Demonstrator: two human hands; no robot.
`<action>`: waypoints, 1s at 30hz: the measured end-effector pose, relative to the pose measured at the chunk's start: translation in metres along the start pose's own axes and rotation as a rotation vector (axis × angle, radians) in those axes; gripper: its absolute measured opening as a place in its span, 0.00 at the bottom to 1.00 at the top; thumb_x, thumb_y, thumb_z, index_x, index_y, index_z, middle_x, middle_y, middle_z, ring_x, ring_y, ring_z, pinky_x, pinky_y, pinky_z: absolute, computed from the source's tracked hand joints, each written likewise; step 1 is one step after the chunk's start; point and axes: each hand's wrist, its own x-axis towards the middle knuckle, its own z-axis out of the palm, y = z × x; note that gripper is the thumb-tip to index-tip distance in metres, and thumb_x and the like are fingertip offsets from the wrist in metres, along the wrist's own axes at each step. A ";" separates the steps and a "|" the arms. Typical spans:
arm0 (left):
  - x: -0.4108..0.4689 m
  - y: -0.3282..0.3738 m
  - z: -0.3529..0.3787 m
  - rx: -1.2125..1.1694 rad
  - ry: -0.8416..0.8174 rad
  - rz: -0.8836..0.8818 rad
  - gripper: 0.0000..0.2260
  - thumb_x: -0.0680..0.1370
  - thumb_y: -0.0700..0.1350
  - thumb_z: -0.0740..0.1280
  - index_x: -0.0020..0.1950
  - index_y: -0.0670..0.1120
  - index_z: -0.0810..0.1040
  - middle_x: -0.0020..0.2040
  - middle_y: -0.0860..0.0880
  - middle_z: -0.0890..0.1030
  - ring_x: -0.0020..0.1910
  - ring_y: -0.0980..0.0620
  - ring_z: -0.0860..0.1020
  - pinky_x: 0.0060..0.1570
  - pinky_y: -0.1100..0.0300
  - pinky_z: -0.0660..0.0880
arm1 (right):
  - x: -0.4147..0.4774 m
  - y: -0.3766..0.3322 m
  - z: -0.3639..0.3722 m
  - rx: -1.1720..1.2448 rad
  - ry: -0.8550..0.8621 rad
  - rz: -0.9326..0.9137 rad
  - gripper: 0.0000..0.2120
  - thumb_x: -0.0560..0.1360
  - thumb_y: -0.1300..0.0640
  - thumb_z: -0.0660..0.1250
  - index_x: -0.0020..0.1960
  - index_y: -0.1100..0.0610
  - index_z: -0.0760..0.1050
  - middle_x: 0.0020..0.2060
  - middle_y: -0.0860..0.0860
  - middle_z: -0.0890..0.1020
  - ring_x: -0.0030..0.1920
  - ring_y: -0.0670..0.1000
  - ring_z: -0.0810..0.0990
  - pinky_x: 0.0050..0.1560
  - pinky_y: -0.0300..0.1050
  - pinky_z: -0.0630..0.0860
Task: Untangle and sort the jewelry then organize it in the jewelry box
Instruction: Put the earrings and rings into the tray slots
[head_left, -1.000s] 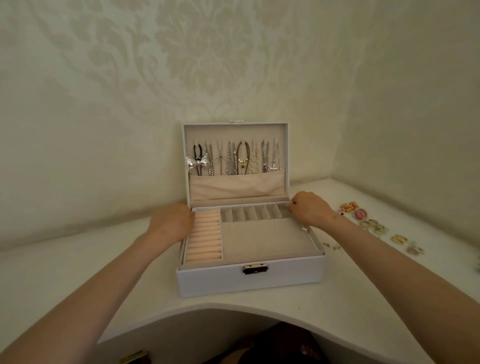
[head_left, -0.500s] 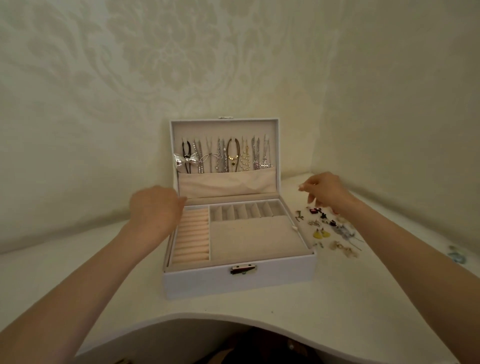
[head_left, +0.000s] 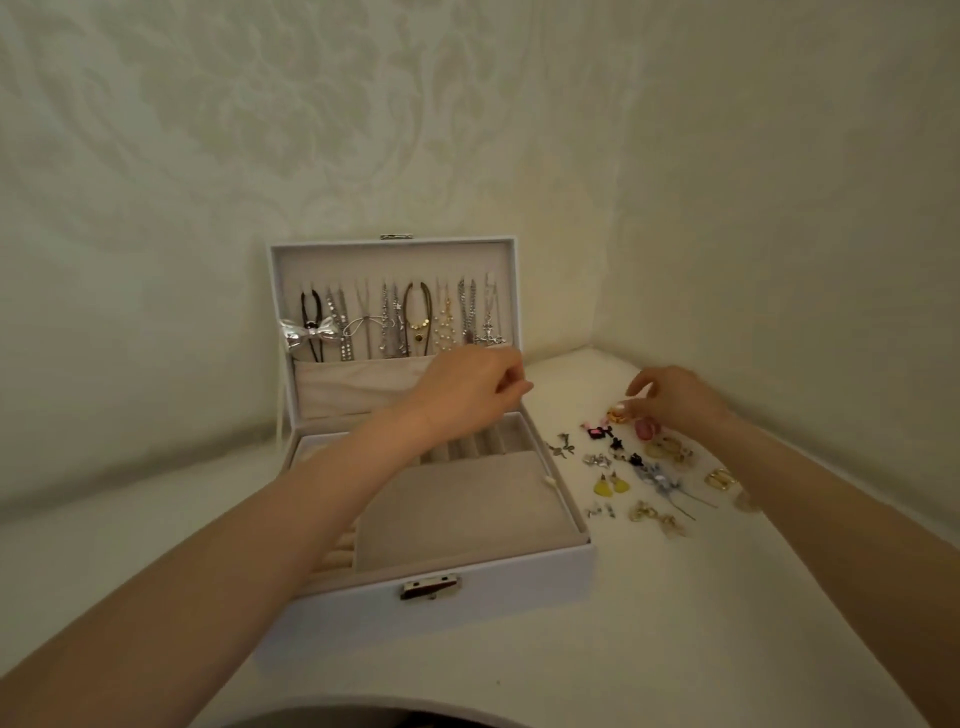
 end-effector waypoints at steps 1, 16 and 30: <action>0.004 0.002 0.004 0.002 -0.008 0.018 0.09 0.80 0.51 0.61 0.51 0.47 0.77 0.42 0.53 0.77 0.40 0.55 0.74 0.43 0.59 0.72 | -0.001 -0.001 -0.002 0.001 -0.020 0.015 0.18 0.69 0.45 0.74 0.52 0.54 0.76 0.46 0.53 0.81 0.47 0.53 0.79 0.48 0.47 0.74; 0.027 0.034 0.014 -0.420 -0.069 -0.072 0.03 0.76 0.39 0.67 0.47 0.45 0.74 0.41 0.48 0.82 0.41 0.51 0.81 0.47 0.51 0.78 | -0.018 -0.027 -0.012 0.417 0.038 -0.005 0.08 0.67 0.62 0.77 0.44 0.62 0.80 0.34 0.51 0.80 0.32 0.47 0.78 0.43 0.45 0.81; 0.011 -0.016 -0.009 -0.758 -0.125 -0.275 0.12 0.72 0.32 0.70 0.42 0.45 0.71 0.35 0.47 0.79 0.31 0.53 0.79 0.30 0.65 0.77 | -0.059 -0.112 0.000 1.080 -0.336 -0.029 0.04 0.70 0.65 0.72 0.41 0.63 0.78 0.33 0.54 0.82 0.31 0.47 0.80 0.32 0.37 0.78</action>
